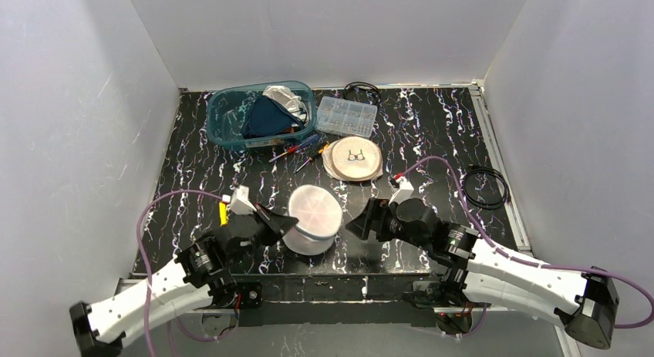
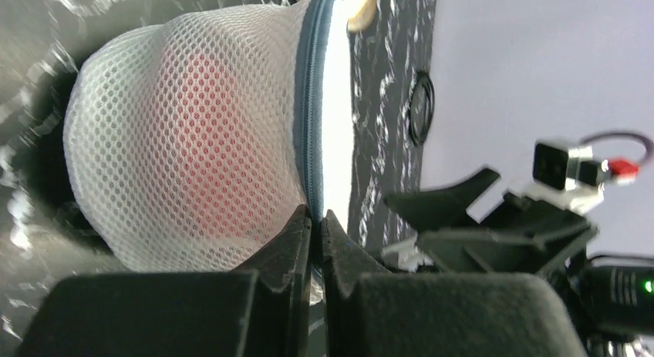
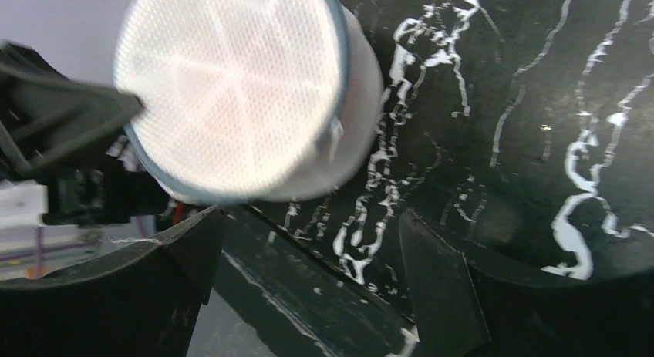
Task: Unzip the laundry bag and remove the bra
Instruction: Adjust the laundry bag at the center of the board.
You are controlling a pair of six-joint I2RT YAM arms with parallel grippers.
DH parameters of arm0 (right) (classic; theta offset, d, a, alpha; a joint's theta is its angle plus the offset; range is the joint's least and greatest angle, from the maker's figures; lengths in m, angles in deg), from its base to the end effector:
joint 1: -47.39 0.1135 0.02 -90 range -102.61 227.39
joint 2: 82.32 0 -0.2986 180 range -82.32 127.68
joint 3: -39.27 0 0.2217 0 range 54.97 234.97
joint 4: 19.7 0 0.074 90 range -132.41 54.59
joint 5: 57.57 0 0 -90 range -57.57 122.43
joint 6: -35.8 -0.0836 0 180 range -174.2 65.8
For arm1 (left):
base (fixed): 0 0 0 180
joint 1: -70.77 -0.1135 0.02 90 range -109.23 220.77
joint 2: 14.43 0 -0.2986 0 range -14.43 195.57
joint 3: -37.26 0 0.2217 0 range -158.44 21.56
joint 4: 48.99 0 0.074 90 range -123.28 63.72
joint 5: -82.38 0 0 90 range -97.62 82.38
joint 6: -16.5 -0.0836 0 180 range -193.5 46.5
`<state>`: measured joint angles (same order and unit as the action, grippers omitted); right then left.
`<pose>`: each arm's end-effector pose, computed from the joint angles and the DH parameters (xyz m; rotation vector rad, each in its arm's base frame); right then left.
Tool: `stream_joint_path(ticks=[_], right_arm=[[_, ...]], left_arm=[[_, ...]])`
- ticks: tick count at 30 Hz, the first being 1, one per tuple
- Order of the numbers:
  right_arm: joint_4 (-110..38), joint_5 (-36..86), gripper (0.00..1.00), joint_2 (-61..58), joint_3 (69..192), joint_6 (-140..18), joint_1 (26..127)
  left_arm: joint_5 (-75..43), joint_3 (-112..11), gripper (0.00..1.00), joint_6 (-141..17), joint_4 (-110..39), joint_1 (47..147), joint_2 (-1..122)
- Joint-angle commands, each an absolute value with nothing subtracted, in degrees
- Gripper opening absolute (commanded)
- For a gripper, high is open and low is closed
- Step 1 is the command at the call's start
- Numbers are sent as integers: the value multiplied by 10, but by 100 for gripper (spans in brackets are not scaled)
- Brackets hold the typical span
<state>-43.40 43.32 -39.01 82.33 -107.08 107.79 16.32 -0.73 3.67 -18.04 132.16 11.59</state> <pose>0.0963 0.1375 0.2540 -0.0080 2.1508 1.0530 0.0828 -0.0810 0.2416 -0.5897 1.9918 -1.2167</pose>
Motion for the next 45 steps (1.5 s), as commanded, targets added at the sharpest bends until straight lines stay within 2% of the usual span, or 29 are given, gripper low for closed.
stream_joint_path(ticks=[1, 7, 9, 13, 16, 19, 24, 33, 36, 38, 41, 43, 44, 45], right_arm=[[-483, 443, 90, -396, 849, -995, 1067], [-423, 387, 90, -374, 849, -944, 1035], [-396, 363, 91, -372, 839, -945, 1002], [-294, 160, 91, -367, 800, -983, 858], [-217, 31, 91, -353, 765, -1009, 764], [-135, -44, 90, -323, 750, -1039, 729], [-92, -74, 89, -301, 748, -1058, 729], [-99, -116, 82, -254, 745, -1050, 734], [-88, -121, 76, -246, 745, -1053, 748], [-95, -115, 67, -238, 753, -1046, 773], [-100, -96, 40, -234, 755, -1051, 788], [-94, -78, 27, -246, 751, -1070, 788], [-95, -64, 21, -255, 749, -1081, 788], [-92, -47, 17, -266, 744, -1099, 788]], left_arm=[[-37, -20, 0, -88, -195, 1170, 136], [-353, -80, 0, -186, -266, 1021, 322], [-411, -80, 0, -186, -312, 999, 341], [-493, -107, 0, -215, -326, 991, 346], [-533, -119, 0, -234, -321, 990, 348], [-563, -114, 0, -233, -338, 990, 351], [-576, -115, 0, -232, -368, 990, 361], [-592, -142, 0, -248, -376, 990, 382], [-594, -146, 0, -250, -377, 990, 389], [-592, -147, 0, -250, -377, 990, 394], [-587, -147, 0, -248, -377, 990, 398], [-575, -146, 0, -243, -371, 990, 397], [-564, -145, 1, -242, -363, 990, 394], [-550, -142, 15, -240, -353, 990, 387]])
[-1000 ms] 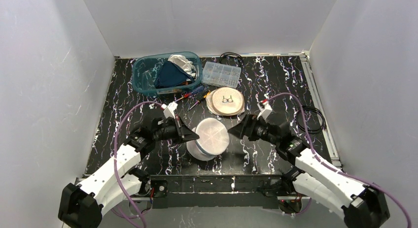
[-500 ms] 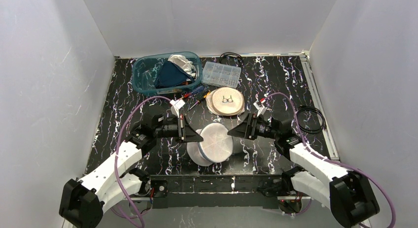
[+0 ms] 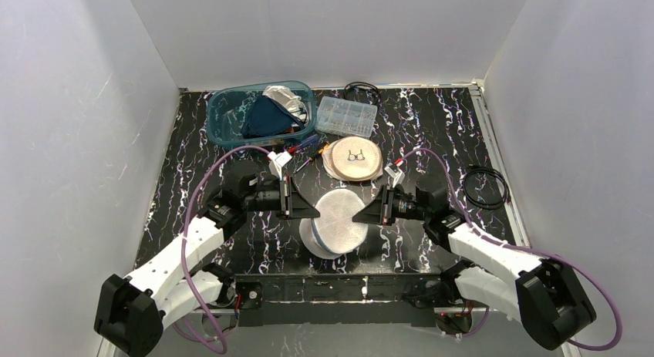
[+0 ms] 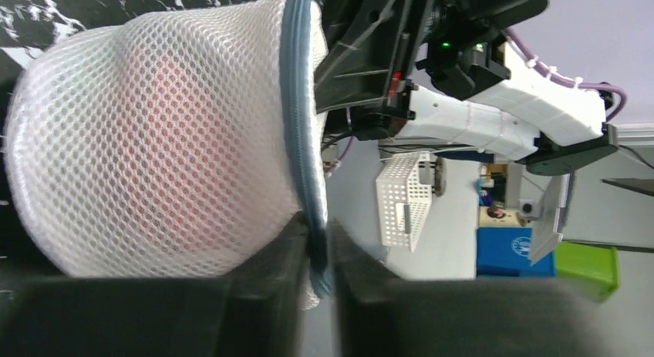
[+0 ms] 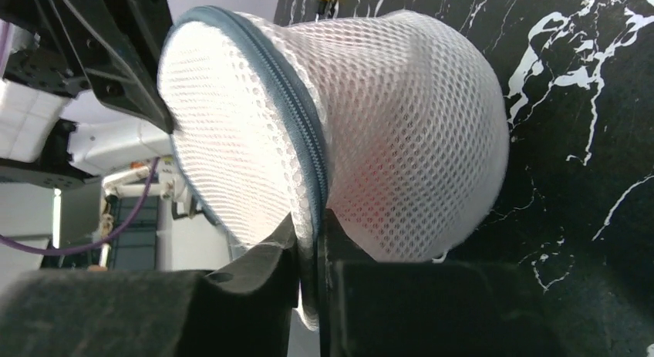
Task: Unzip the laundry bag and remove the bra
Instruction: Adjust the laundry bag at the center of the board.
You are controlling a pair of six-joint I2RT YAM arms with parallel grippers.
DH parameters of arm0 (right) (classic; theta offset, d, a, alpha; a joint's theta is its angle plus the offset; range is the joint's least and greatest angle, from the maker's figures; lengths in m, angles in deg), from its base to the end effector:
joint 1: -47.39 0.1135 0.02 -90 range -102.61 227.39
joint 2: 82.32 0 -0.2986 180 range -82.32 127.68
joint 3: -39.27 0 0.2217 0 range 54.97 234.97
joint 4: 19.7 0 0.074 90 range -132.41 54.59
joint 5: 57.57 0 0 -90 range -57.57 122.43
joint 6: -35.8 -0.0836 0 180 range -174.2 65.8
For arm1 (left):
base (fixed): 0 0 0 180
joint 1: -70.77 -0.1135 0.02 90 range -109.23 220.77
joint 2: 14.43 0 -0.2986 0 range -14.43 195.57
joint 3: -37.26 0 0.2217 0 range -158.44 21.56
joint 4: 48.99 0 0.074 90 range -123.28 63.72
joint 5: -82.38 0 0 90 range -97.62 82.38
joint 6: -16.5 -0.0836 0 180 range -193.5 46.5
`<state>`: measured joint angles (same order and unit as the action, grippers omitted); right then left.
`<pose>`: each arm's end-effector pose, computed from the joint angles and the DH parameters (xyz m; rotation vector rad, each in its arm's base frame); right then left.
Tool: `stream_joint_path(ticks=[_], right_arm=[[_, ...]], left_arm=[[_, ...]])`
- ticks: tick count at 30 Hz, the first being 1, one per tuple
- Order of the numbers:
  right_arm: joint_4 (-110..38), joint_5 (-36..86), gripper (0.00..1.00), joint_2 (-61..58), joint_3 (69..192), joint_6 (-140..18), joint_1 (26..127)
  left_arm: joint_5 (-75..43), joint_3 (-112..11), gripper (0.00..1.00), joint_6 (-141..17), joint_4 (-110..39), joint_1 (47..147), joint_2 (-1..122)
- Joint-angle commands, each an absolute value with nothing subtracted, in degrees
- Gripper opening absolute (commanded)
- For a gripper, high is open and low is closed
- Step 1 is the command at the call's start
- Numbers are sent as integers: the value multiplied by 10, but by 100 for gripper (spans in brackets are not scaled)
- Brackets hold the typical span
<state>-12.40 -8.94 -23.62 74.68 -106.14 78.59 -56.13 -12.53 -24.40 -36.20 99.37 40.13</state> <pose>0.1424 0.1508 0.2433 -0.2049 2.1226 1.6051 0.1378 -0.1465 0.2993 0.3000 2.1307 -1.6558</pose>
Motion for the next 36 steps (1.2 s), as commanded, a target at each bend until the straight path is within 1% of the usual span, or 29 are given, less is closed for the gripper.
stream_joint_path(ticks=[1, 2, 3, 5, 6, 8, 10, 13, 16, 20, 26, 29, 33, 36], right_arm=[[-87, -27, 12, -279, 737, -1121, 788], [-83, -5, 9, -295, 728, -1144, 788], [-76, 18, 7, -304, 715, -1170, 789], [-57, 58, 4, -329, 681, -1224, 790], [-42, 78, 3, -338, 664, -1248, 792], [-28, 104, 3, -346, 646, -1275, 799], [-37, 125, 2, -348, 642, -1279, 810], [-39, 153, 2, -343, 632, -1287, 831], [-23, 175, 2, -336, 620, -1303, 845], [-24, 202, 2, -333, 617, -1314, 863], [-38, 206, 2, -336, 622, -1311, 869], [-35, 202, 3, -335, 621, -1308, 869], [-30, 195, 3, -336, 621, -1308, 869], [-38, 192, 3, -343, 622, -1304, 869]], left_arm=[[-532, -135, 34, -235, -341, 990, 377], [-511, -124, 51, -223, -329, 990, 363], [-492, -110, 61, -214, -315, 990, 343], [-445, -73, 73, -173, -292, 991, 276], [-422, -52, 82, -150, -286, 992, 240], [-386, -9, 90, -100, -279, 996, 168], [-357, 27, 92, -61, -273, 1009, 111], [-301, 55, 93, -26, -272, 1054, 71], [-247, 56, 91, -16, -285, 1113, 96], [-199, 53, 80, 9, -354, 1164, 177], [-164, 3, 69, 8, -367, 1187, 272], [-170, -12, 60, 4, -371, 1190, 322], [-171, -6, 57, 11, -418, 1196, 354], [-164, -12, 55, 5, -425, 1197, 365]])
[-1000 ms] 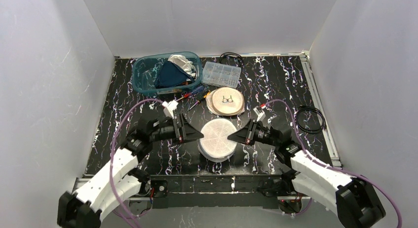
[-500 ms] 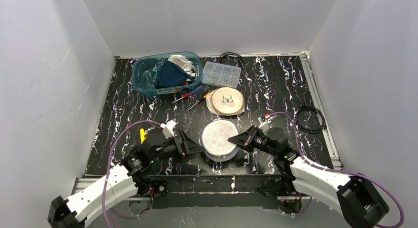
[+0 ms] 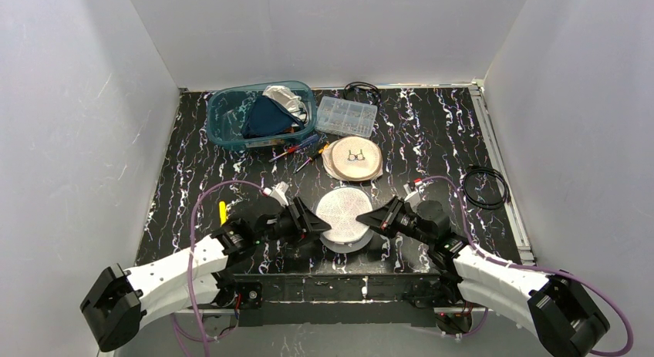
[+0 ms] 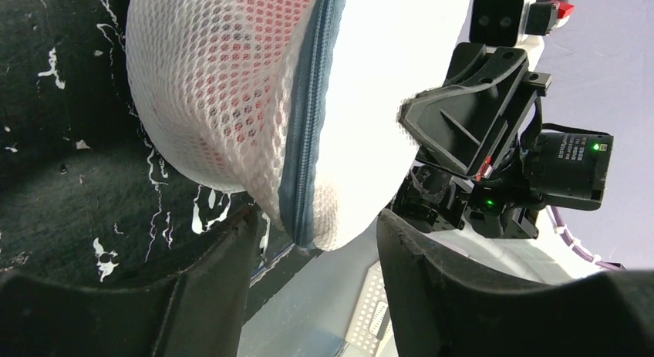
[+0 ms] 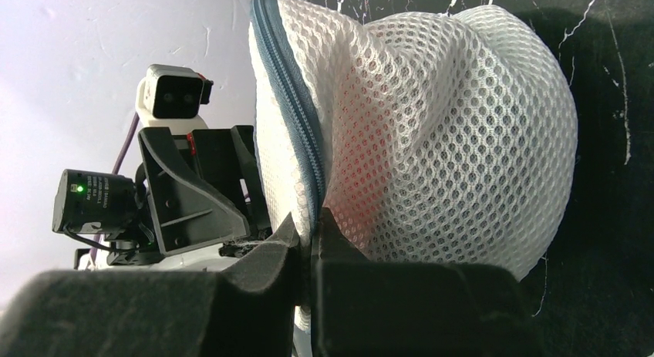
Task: Unzip the laundry bag and remove the bra
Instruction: Adjust the laundry bag at the center of the board, then unzip the laundry bag at the center of the board.
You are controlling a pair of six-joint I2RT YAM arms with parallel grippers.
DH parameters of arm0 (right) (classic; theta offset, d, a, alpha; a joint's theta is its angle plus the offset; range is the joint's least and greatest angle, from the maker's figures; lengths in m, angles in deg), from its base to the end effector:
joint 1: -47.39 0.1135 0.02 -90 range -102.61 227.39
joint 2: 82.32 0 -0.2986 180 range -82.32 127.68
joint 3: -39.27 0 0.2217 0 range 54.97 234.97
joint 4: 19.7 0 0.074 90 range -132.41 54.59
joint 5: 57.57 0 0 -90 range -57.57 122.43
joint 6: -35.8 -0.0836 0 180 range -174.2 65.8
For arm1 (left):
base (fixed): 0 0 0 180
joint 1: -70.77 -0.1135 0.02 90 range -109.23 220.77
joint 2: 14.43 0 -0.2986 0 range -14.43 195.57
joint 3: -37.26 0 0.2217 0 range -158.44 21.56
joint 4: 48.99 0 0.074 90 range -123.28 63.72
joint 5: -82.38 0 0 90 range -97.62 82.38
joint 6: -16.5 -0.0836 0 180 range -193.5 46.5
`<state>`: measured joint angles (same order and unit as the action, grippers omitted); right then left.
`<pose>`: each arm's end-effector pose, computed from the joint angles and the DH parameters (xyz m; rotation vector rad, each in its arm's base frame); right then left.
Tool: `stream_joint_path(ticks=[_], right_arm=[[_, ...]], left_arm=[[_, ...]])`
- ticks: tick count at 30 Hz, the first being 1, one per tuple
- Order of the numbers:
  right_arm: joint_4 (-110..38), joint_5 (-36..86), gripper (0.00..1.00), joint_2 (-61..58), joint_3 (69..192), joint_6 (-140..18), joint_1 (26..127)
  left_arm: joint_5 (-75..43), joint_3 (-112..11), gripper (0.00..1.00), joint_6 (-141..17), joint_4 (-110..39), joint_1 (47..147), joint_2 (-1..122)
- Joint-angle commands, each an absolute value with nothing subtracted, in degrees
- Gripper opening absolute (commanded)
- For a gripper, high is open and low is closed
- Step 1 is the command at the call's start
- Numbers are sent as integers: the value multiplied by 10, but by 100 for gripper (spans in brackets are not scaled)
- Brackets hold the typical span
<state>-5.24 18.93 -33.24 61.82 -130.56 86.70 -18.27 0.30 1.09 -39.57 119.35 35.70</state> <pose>0.1228 0.1257 0.2076 0.4759 2.0519 1.5677 0.1132 -0.1517 0.2322 -0.3818 2.2946 -1.4650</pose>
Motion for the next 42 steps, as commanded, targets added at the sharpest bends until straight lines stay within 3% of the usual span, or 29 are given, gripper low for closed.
stream_joint_path(ticks=[1, 3, 5, 8, 10, 14, 17, 22, 29, 31, 42], right_arm=[[-39, 191, 3, -345, 622, -1303, 870], [-48, 189, 3, -351, 624, -1299, 869], [-53, 187, 3, -356, 627, -1295, 870], [-65, 179, 5, -367, 636, -1281, 869], [-104, 172, 11, -378, 657, -1254, 870], [-296, 192, 55, -408, 751, -1115, 876], [-430, 232, 67, -427, 824, -1016, 879], [-478, 225, 72, -453, 873, -930, 884], [-352, 182, 75, -473, 831, -947, 890], [-280, 166, 82, -464, 820, -975, 894], [-103, 183, 82, -353, 832, -1033, 996]], left_arm=[[-164, -15, 55, -1, -425, 1198, 371], [-168, -22, 53, -9, -425, 1197, 389], [-171, -26, 44, -18, -426, 1198, 407], [-171, -27, 20, -25, -429, 1198, 416], [-170, -27, 1, -28, -429, 1197, 413], [-157, -25, 0, -13, -415, 1198, 381], [-115, -49, 0, 6, -322, 1198, 336], [-19, -108, 0, 44, -164, 1198, 252], [62, -281, 0, 108, 76, 1197, 271], [74, -327, 0, 124, 125, 1197, 292], [74, -418, 0, 157, 143, 1198, 351]])
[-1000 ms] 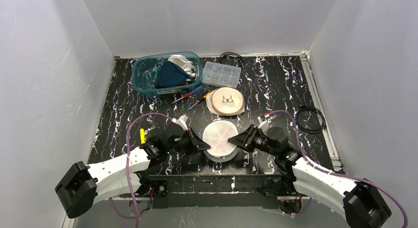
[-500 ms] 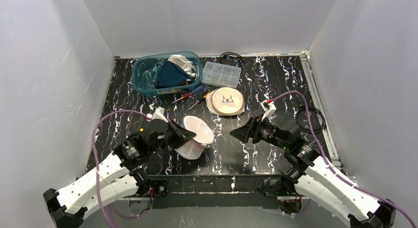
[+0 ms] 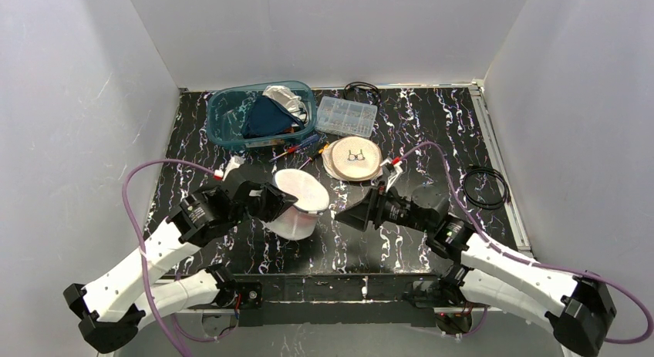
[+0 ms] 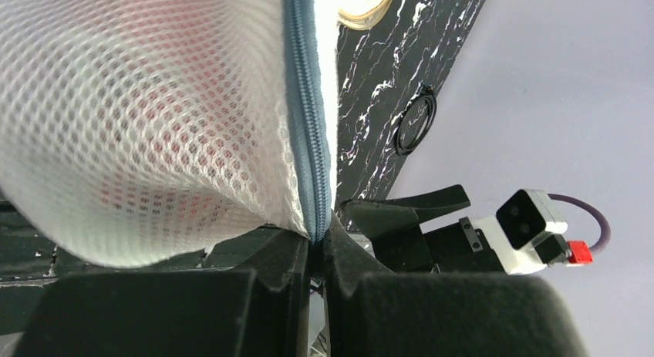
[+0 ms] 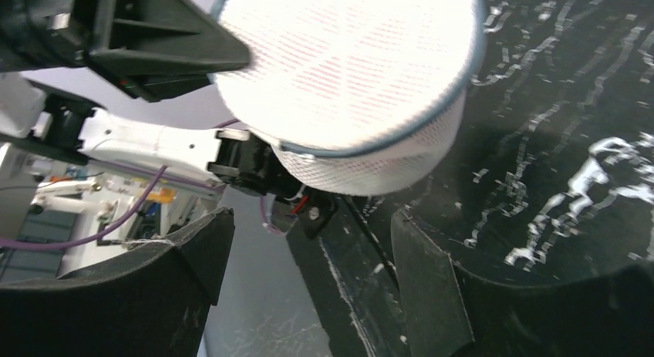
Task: Unzip the laundry bag and remove the bra
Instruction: Unzip the laundry bag at the center of the board.
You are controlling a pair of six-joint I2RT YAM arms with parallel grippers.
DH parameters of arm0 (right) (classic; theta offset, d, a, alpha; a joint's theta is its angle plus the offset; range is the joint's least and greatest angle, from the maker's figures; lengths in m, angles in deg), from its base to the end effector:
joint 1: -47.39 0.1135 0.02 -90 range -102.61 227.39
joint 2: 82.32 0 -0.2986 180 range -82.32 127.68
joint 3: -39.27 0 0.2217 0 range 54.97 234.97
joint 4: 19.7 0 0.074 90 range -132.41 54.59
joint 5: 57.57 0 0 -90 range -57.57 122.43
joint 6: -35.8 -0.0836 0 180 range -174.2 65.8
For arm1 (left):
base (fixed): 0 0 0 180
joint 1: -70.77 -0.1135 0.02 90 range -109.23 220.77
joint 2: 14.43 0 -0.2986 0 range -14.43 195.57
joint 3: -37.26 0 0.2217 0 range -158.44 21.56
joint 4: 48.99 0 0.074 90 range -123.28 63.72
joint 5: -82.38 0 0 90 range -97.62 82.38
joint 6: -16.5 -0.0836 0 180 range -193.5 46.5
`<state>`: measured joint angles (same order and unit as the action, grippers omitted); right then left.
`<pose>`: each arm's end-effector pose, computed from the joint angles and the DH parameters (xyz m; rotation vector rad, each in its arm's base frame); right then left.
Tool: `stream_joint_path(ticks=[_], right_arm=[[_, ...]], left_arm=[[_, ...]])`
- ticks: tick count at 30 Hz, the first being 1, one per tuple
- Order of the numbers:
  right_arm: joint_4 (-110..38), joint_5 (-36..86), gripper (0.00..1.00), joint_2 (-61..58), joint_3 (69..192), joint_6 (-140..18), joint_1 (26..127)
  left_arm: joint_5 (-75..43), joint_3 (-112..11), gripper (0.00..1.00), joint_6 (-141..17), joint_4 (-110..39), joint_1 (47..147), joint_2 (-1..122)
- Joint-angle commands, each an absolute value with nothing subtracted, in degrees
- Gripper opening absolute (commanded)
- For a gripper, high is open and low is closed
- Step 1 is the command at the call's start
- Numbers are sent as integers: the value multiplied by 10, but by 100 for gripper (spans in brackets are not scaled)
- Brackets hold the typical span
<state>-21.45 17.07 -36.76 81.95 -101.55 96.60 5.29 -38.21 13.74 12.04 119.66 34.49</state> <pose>0.1050 0.1556 0.3031 -0.2623 1.8617 1.4518 0.1129 -0.1009 0.3497 -0.9138 2.1972 -1.0594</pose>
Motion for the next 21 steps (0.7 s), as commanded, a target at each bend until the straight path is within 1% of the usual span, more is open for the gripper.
stream_joint_path(ticks=[1, 11, 18, 21], right_arm=[[-90, 184, 81, -345, 832, -1035, 1002], [15, 218, 82, -284, 823, -1034, 1044], [53, 244, 77, -257, 828, -1042, 1048], [56, 241, 77, -250, 828, -1042, 1048]], left_arm=[[72, -421, 0, 160, 142, 1197, 352], [67, -430, 0, 194, 130, 1198, 342], [63, -446, 0, 192, 128, 1198, 341], [65, -451, 0, 191, 129, 1197, 339]])
